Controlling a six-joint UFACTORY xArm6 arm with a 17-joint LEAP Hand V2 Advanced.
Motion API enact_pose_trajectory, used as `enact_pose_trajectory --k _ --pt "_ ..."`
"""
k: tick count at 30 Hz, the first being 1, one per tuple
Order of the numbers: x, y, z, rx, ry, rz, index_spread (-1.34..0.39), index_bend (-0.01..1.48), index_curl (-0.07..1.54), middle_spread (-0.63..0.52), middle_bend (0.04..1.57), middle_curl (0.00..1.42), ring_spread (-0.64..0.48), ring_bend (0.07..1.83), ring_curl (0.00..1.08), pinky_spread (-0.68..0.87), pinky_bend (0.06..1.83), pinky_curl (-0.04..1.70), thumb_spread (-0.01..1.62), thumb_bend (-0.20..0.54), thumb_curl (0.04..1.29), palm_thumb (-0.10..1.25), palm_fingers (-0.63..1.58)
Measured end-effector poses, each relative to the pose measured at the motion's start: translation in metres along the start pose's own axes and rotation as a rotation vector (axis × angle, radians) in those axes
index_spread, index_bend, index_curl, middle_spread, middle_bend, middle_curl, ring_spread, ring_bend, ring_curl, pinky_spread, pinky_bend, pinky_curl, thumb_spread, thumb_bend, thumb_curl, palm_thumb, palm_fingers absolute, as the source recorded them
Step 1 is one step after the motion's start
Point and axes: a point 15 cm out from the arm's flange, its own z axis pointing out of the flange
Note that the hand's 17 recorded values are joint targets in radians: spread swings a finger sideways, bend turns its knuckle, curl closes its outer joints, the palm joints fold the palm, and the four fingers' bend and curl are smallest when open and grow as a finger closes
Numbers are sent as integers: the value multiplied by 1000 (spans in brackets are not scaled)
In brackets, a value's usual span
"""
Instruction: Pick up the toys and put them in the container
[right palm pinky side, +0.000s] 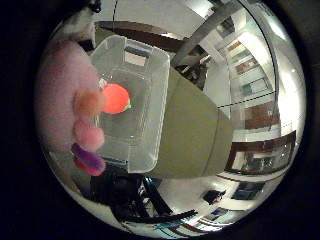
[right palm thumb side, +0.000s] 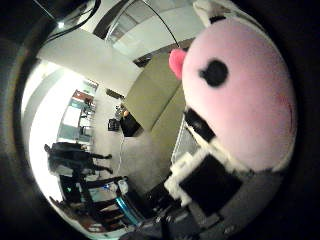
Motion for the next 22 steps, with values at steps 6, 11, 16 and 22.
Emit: enact_pose_trajectory --k 6,11,16,22 --pt "-4 -4 2 3 -2 -44 -375 283 496 26 251 427 105 415 398 284 646 419 1113 -28 381 608 -68" --pt "-4 -6 2 5 -2 -52 -388 205 419 41 175 357 149 304 329 362 542 331 1106 -22 342 590 0" --pt "0 -4 6 -3 -1 -53 -395 188 382 39 173 311 155 278 302 371 526 287 1105 -22 324 594 21" --pt "9 -1 10 -10 5 -40 -396 188 359 36 174 286 156 266 289 365 530 251 1104 -22 315 596 35"
